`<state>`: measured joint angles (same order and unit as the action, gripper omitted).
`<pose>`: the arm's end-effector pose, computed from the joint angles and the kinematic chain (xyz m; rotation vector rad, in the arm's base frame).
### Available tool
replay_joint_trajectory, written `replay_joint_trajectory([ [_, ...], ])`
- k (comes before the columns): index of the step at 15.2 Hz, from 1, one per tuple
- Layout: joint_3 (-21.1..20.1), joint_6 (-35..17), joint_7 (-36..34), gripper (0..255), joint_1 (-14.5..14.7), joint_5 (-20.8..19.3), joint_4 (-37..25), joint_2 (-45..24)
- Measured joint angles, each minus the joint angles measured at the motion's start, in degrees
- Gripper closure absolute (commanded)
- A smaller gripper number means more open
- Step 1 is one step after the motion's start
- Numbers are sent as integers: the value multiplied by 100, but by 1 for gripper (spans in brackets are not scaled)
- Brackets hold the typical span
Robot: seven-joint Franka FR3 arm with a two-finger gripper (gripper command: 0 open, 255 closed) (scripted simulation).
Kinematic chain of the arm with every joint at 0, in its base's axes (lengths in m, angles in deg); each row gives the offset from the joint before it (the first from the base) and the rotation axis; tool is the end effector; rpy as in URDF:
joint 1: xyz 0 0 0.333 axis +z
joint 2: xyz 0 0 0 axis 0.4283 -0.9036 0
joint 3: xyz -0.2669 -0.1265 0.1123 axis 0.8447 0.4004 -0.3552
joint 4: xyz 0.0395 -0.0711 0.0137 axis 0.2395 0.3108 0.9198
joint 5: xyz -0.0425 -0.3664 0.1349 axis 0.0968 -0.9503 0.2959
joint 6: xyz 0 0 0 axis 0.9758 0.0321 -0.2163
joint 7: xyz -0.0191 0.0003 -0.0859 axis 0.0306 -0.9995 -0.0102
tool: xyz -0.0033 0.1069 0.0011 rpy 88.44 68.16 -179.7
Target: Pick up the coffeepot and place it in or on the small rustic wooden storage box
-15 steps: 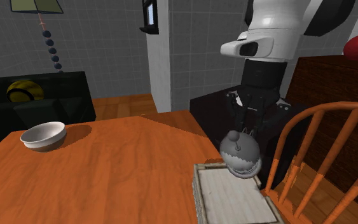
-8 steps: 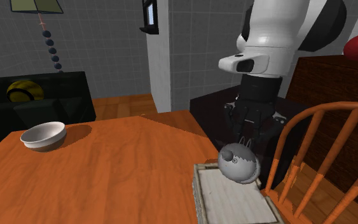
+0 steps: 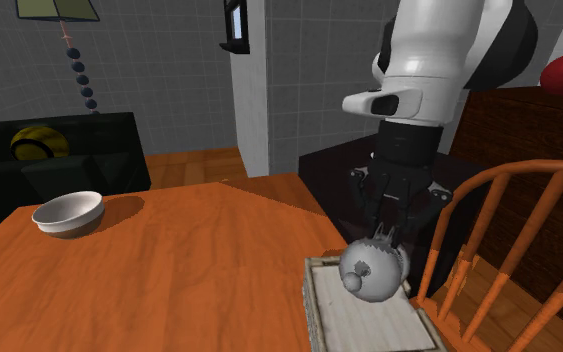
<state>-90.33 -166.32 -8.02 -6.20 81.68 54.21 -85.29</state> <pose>0.5205 0.2962 0.3077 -3.0235 -0.4319 -0.3001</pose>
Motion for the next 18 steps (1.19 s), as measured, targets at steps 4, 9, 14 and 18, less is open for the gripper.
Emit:
replay_joint_trajectory([
  [4,5,403,-32,0,42,-23,-115,-190],
  [9,-28,657,39,0,-3,64,-13,86],
  [14,-73,1057,118,0,-34,184,-49,457],
  [18,-75,1076,120,0,-34,188,-58,464],
])
